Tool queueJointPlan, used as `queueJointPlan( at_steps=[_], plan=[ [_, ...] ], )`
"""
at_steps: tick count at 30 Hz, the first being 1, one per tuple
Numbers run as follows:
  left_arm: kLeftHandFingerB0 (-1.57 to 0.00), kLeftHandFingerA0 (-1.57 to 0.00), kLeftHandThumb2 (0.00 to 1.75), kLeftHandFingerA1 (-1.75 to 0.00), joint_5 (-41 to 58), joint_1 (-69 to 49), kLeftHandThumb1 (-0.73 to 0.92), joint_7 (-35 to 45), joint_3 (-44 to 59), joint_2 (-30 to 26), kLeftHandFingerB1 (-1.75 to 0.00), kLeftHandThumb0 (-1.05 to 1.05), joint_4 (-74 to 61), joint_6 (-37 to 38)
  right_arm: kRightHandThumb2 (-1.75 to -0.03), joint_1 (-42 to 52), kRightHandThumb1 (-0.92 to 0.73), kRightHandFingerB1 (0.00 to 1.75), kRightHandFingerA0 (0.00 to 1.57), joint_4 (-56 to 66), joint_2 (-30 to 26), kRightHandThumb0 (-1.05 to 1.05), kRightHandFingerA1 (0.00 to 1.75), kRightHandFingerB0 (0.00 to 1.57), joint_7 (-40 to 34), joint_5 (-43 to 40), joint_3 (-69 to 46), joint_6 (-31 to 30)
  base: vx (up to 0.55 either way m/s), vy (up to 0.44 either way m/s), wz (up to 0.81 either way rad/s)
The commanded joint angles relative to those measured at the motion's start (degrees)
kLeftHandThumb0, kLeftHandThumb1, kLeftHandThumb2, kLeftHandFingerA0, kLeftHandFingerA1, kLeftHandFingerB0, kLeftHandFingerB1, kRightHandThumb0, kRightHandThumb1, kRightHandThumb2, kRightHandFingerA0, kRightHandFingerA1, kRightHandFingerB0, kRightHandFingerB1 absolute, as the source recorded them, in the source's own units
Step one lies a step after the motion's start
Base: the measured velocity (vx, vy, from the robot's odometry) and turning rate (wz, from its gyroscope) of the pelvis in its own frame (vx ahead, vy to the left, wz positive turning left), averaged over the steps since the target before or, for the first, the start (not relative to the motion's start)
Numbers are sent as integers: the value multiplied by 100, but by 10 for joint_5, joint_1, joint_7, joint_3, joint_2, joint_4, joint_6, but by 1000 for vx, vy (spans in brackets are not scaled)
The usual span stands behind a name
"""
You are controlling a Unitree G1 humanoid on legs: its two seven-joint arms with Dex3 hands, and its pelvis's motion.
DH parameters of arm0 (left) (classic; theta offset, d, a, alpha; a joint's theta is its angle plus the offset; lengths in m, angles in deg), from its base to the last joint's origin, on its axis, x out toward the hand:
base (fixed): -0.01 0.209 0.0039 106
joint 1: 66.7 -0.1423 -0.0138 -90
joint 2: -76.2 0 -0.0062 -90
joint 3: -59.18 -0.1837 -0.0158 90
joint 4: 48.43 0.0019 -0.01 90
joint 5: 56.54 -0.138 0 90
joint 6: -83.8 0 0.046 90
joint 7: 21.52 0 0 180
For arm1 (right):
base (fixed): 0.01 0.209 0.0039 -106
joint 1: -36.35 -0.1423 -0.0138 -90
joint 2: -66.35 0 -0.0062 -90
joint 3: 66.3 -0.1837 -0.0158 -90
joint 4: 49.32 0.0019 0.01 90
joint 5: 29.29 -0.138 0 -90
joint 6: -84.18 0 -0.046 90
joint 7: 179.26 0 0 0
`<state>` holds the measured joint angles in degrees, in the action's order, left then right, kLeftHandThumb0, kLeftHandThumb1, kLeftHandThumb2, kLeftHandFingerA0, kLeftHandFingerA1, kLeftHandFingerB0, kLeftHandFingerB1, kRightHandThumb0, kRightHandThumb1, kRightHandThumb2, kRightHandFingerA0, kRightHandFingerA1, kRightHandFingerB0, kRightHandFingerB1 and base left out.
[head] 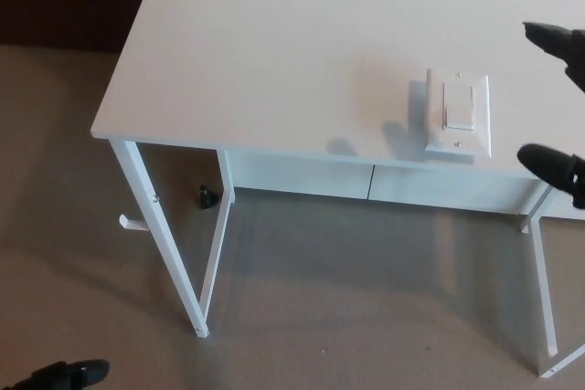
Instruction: The robot walk towards a table in front and then clicks the light switch button using the right hand's index finger
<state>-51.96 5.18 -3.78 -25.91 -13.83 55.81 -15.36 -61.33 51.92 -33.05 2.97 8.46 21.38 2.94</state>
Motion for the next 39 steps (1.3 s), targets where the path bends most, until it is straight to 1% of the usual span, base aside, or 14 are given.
queueJointPlan(
  at_steps=[1,2,3,4,5,6,12,15,18,24,32,37,38,39],
  plan=[
    [-40,-45,58,-42,-10,2,61,0,3,-18,-39,-18,-5,-4,-64,-87,-72,25,0,-121,-69,-66,13,11,-41,194,69,-71,0,0,0],
    [-41,-46,58,-42,-10,1,61,1,3,-18,-39,-18,-3,1,-91,-92,-59,27,0,-124,-72,-76,11,13,-34,197,77,-77,0,0,0],
    [-41,-46,58,-42,-11,3,60,1,3,-18,-39,-19,4,8,-91,-98,-60,23,0,-132,-73,-79,9,9,-29,203,87,-82,0,0,0],
    [-41,-46,58,-42,-10,4,60,2,3,-18,-39,-19,7,9,-61,-102,-70,24,0,-139,-73,-69,14,11,-30,203,93,-85,0,0,0],
    [-40,-46,58,-42,-9,5,61,4,3,-18,-39,-20,8,8,-91,-108,-63,17,0,-151,-72,-85,1,9,-26,205,105,-88,0,0,0],
    [-41,-46,58,-42,-10,5,60,4,3,-19,-39,-20,8,8,-93,-111,-66,13,0,-156,-73,-89,0,8,-21,207,112,-92,0,0,0],
    [-41,-45,58,-42,-11,7,61,5,1,-19,-39,-19,7,9,-95,-117,-65,12,0,-174,-63,-90,0,7,-13,213,148,-120,0,0,0],
    [-41,-45,58,-42,-8,9,60,6,2,-18,-39,-19,13,9,-95,-117,-65,12,0,-183,-58,-91,0,7,-25,214,163,-124,0,0,0],
    [-40,-45,58,-42,-11,12,60,8,-1,-23,-39,-20,11,11,-96,-117,-66,9,0,-186,-54,-91,0,5,-19,209,176,-128,0,0,0],
    [-40,-45,58,-42,-11,15,60,8,-3,-25,-39,-21,14,10,-96,-119,-66,11,0,-190,-44,-90,2,5,-16,217,199,-142,0,0,0],
    [-40,-44,58,-42,-14,15,60,7,-7,-29,-39,-21,7,9,-97,-128,-67,9,0,-184,-30,-91,0,5,13,216,213,-167,0,0,0],
    [-40,-45,58,-42,-16,13,61,3,-9,-28,-39,-20,3,8,-95,-131,-67,9,0,-184,-25,-90,0,5,21,210,221,-174,0,0,0],
    [-40,-45,58,-42,-16,13,61,3,-10,-29,-39,-21,3,7,-96,-132,-66,11,0,-187,-24,-88,2,4,20,209,222,-172,0,0,0],
    [-40,-45,58,-42,-17,13,61,2,-10,-29,-39,-21,2,5,-95,-132,-67,9,0,-186,-23,-89,1,4,23,208,224,-174,0,0,0]
  ],
)
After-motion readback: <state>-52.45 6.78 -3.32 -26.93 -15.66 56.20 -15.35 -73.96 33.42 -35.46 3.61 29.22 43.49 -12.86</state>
